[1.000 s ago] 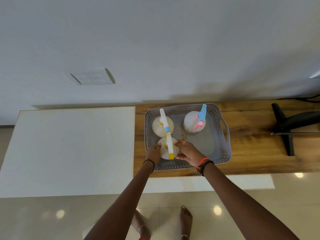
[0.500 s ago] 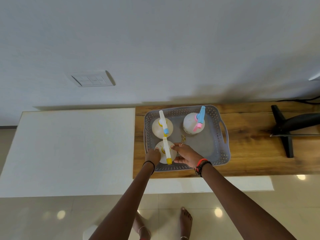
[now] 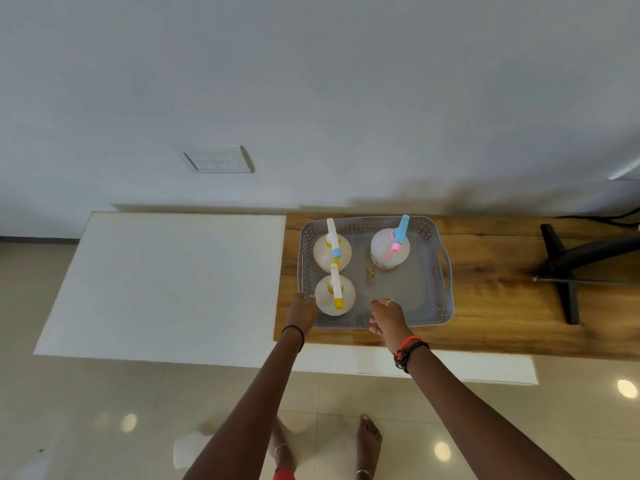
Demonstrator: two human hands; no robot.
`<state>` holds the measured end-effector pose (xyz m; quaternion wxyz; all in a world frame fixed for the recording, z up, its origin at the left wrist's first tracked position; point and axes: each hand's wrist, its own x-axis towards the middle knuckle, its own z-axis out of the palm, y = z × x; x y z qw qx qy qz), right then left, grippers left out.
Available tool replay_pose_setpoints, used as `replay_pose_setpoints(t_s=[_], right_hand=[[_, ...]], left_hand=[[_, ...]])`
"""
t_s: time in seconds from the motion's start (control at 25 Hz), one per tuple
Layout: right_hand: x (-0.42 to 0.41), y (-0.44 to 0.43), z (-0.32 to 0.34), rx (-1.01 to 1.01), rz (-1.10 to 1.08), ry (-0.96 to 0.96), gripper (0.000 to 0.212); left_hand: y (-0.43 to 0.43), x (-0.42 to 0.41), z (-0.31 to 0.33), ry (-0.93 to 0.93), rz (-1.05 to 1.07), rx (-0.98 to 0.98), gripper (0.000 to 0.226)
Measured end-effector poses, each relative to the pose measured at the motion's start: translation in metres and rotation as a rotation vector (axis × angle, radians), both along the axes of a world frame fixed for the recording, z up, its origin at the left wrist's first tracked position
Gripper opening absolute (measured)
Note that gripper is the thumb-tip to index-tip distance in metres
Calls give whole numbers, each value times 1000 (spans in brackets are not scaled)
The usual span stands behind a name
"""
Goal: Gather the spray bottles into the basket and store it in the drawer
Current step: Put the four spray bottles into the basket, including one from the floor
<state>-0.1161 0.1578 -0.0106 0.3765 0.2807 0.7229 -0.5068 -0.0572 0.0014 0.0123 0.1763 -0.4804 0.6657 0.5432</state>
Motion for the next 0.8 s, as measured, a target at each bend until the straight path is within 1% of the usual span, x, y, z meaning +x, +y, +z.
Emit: replay_pose_setpoints(t_s=[0.16, 0.28, 0.32, 0.44, 0.48, 0.6, 0.72, 0.8], right_hand=[[32, 8, 19, 35, 55, 7, 37], [64, 4, 24, 33, 91, -19, 39], [76, 0, 25, 29, 113, -24, 36], [111, -19, 26, 8, 168, -24, 14], [122, -27, 27, 1, 185, -26, 10], [155, -54, 28, -25, 219, -28, 7], [195, -83, 24, -10, 252, -52, 13], [224, -102, 17, 1, 240, -74, 8]], left_hand=[[12, 50, 24, 71, 182, -18, 37], [11, 95, 30, 65, 245, -90, 42], [9, 111, 30, 68, 268, -99, 43], [-1, 155, 29, 58, 330, -135, 43], [-6, 169, 27, 51, 342, -148, 43], [-24, 214, 21, 27, 397, -144, 43], [-50, 270, 10, -3, 441, -115, 47], [-72, 306, 1, -21, 442, -117, 48]])
